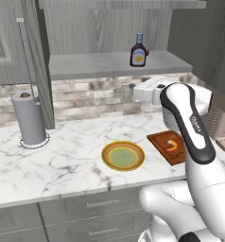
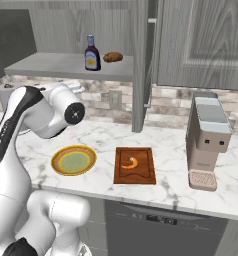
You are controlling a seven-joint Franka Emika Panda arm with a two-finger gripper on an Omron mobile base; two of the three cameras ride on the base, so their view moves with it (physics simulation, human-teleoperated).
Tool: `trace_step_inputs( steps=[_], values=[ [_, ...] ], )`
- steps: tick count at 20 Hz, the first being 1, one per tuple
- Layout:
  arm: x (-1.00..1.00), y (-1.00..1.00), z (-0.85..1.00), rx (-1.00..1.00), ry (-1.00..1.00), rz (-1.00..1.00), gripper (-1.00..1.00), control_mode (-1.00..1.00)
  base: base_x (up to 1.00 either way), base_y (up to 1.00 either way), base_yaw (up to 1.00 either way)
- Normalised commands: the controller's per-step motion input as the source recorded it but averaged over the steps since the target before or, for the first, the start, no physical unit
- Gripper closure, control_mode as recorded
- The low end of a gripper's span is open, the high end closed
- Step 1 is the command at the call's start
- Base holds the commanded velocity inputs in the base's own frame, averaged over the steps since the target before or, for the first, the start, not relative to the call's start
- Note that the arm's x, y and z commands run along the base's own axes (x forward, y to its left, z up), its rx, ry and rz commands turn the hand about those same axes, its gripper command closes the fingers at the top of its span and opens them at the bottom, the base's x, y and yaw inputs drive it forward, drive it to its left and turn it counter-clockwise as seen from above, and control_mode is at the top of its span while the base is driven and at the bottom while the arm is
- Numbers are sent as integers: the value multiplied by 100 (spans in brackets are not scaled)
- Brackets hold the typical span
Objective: Pick the shrimp from the plate and place it on the cutting board. Then pick the condiment bottle from the cabinet and place it next to the cutting board.
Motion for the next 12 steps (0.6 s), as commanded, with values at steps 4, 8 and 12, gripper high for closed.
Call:
trace_step_inputs(
  steps=[4, 8, 12],
  values=[
    [0, -13, 13, 0, 0, -1, -100, -100, 0, 0, 0],
    [0, -8, 22, 0, 0, 0, -100, -100, 0, 0, 0],
    [0, -5, 26, 0, 0, 0, -100, -100, 0, 0, 0]
  ],
)
